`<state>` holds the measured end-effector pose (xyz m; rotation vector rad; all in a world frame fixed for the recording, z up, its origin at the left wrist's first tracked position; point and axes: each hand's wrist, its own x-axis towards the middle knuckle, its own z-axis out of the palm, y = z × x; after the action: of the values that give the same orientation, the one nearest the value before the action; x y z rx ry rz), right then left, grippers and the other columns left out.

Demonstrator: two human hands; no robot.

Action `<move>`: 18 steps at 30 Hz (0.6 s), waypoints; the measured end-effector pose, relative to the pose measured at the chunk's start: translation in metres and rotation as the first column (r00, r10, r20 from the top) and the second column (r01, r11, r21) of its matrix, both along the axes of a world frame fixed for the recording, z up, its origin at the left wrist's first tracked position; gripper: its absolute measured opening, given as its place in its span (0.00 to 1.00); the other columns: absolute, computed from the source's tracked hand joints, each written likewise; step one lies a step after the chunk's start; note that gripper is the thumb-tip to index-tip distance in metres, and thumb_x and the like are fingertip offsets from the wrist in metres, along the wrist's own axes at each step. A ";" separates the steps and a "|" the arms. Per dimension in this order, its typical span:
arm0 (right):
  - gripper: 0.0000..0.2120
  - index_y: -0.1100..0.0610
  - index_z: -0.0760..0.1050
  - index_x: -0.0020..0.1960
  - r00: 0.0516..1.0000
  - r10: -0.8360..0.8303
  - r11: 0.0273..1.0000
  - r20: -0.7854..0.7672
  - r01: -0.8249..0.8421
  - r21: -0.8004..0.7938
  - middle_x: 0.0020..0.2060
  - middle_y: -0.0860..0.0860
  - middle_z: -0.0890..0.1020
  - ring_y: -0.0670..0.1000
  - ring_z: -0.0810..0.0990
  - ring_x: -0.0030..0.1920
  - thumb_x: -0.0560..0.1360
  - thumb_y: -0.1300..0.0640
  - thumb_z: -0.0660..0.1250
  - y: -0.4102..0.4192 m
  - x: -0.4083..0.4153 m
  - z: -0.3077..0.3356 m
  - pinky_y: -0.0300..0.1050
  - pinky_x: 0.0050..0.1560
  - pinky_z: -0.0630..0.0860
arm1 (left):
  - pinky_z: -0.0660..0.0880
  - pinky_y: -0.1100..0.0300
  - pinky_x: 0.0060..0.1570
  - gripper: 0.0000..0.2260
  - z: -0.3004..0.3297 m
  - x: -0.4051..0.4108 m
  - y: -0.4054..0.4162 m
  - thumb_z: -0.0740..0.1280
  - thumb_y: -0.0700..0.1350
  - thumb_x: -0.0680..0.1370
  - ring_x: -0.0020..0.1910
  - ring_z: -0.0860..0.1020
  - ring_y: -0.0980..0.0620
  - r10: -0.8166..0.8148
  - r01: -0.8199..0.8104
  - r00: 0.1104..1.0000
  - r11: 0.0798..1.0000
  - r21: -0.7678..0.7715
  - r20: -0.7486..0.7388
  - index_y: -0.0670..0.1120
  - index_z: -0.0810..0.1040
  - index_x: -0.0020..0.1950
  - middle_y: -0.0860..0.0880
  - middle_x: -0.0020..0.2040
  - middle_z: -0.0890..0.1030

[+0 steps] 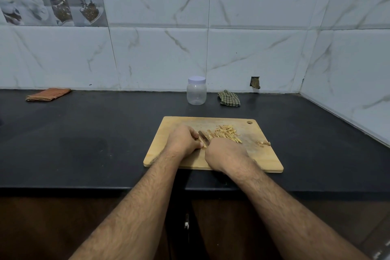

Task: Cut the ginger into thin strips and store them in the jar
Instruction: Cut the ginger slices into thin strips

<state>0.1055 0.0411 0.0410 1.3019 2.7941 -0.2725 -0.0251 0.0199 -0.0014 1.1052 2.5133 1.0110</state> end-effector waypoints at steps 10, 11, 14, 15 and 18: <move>0.16 0.58 0.75 0.65 1.000 0.001 1.000 0.002 -0.001 -0.013 0.59 0.54 0.79 0.55 0.78 0.56 0.82 0.55 0.55 0.002 -0.002 -0.002 0.48 0.49 0.73 | 0.74 0.60 0.50 0.10 0.002 0.001 -0.002 0.76 0.46 0.72 0.49 0.78 0.53 -0.010 0.010 1.000 1.000 -0.010 -0.011 0.48 0.83 0.53 0.51 0.47 0.82; 0.16 0.57 0.75 0.65 1.000 -0.001 1.000 0.002 0.001 -0.015 0.59 0.54 0.79 0.55 0.78 0.56 0.82 0.55 0.55 0.002 -0.002 -0.002 0.48 0.49 0.73 | 0.74 0.61 0.50 0.10 0.002 0.001 -0.002 0.76 0.46 0.72 0.49 0.78 0.53 -0.009 0.009 1.000 1.000 -0.010 -0.008 0.48 0.83 0.53 0.51 0.48 0.82; 0.16 0.58 0.74 0.65 1.000 -0.007 1.000 0.013 0.007 -0.024 0.59 0.54 0.79 0.55 0.78 0.54 0.82 0.56 0.56 0.002 -0.003 -0.002 0.48 0.48 0.73 | 0.75 0.61 0.50 0.11 0.002 0.001 -0.002 0.76 0.46 0.72 0.50 0.79 0.53 -0.008 0.008 1.000 1.000 -0.006 -0.002 0.48 0.83 0.54 0.51 0.49 0.83; 0.16 0.58 0.74 0.65 1.000 -0.008 1.000 0.018 0.009 -0.028 0.59 0.54 0.79 0.55 0.78 0.55 0.82 0.56 0.56 0.002 -0.004 -0.002 0.48 0.48 0.73 | 0.75 0.60 0.51 0.12 0.002 0.000 -0.001 0.76 0.46 0.72 0.50 0.79 0.53 -0.010 0.010 1.000 1.000 -0.006 -0.001 0.48 0.83 0.54 0.51 0.49 0.83; 0.16 0.57 0.73 0.66 0.999 -0.011 0.999 0.030 0.013 -0.042 0.60 0.54 0.79 0.55 0.78 0.56 0.82 0.56 0.55 0.001 -0.004 0.000 0.48 0.49 0.72 | 0.75 0.60 0.50 0.11 0.002 0.000 -0.001 0.76 0.46 0.72 0.49 0.79 0.53 -0.014 0.014 1.000 1.000 -0.006 -0.001 0.48 0.83 0.53 0.52 0.48 0.83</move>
<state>0.1020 0.0419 0.0414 1.3032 2.7414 -0.3080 -0.0251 0.0192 0.0003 1.1197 2.5045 0.9984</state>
